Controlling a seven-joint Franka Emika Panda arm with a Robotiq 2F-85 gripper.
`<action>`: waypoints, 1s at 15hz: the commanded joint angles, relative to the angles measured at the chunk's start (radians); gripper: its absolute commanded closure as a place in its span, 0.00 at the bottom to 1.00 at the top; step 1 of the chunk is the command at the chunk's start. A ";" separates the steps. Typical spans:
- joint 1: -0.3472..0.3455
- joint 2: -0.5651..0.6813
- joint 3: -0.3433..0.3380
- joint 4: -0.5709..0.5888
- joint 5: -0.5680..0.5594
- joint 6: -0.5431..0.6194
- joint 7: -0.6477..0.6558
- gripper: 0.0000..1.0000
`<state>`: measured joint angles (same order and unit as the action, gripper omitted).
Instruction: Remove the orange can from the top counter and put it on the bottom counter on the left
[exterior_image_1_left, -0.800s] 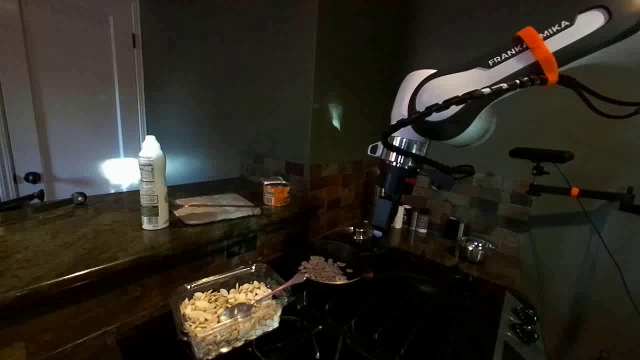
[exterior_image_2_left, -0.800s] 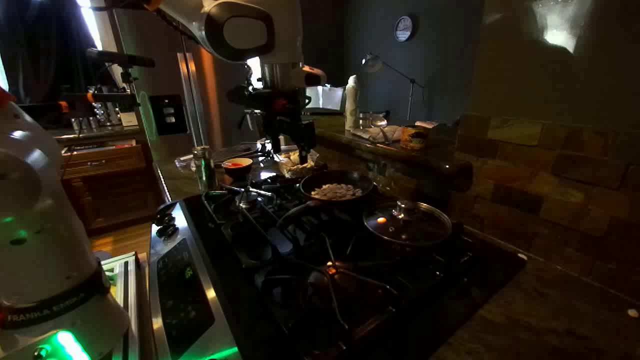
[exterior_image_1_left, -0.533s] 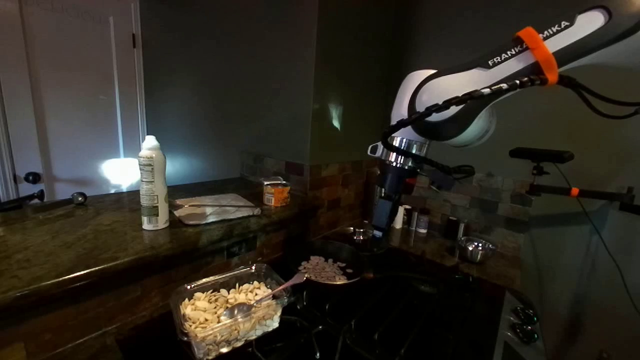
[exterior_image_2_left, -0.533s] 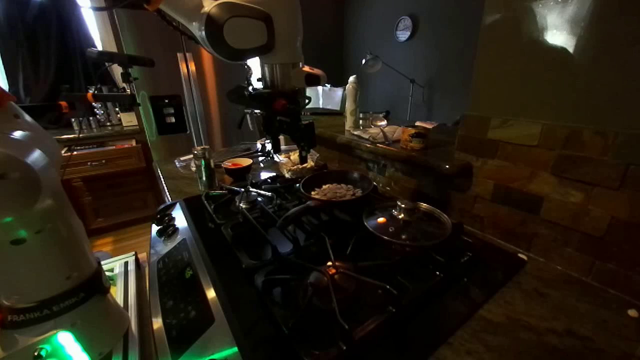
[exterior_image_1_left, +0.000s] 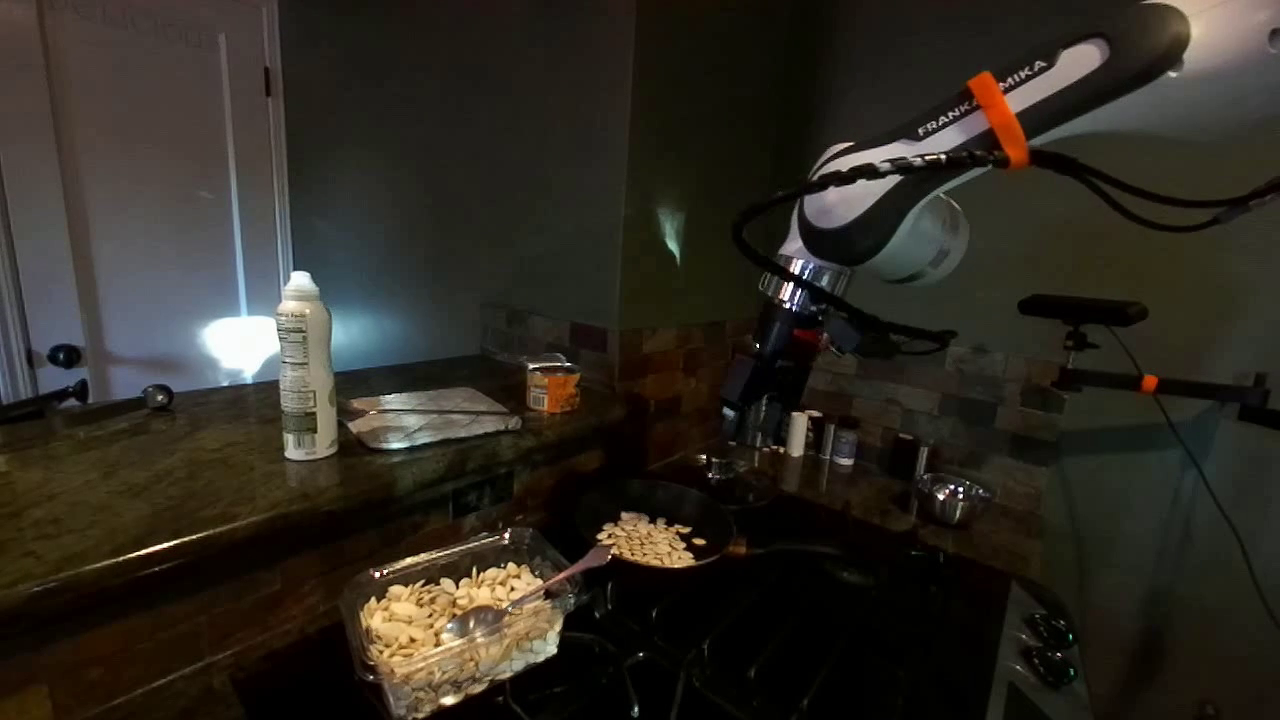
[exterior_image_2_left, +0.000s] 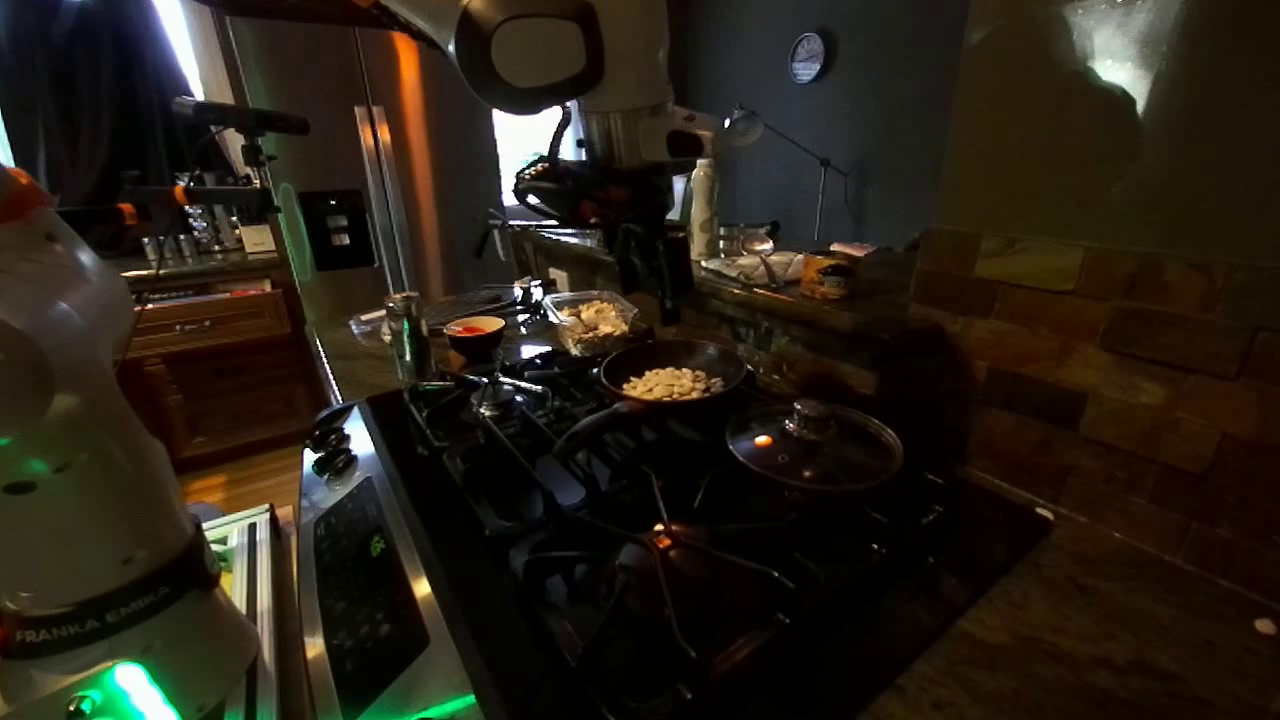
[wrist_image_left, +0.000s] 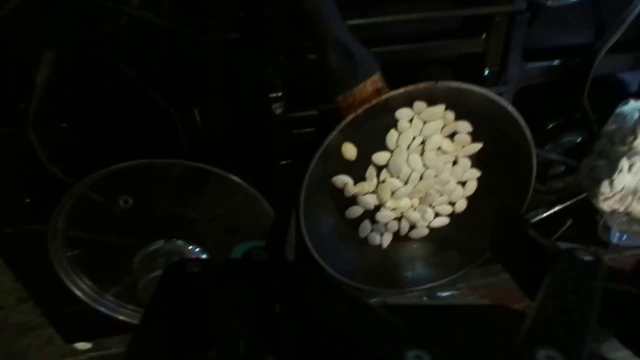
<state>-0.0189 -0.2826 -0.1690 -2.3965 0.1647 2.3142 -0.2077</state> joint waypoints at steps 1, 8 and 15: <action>-0.039 0.140 -0.016 0.176 0.071 0.017 0.090 0.00; -0.050 0.388 0.034 0.550 0.178 0.038 0.382 0.00; -0.053 0.427 0.065 0.611 0.172 0.039 0.433 0.00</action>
<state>-0.0621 0.1278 -0.1163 -1.8122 0.3365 2.3455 0.1466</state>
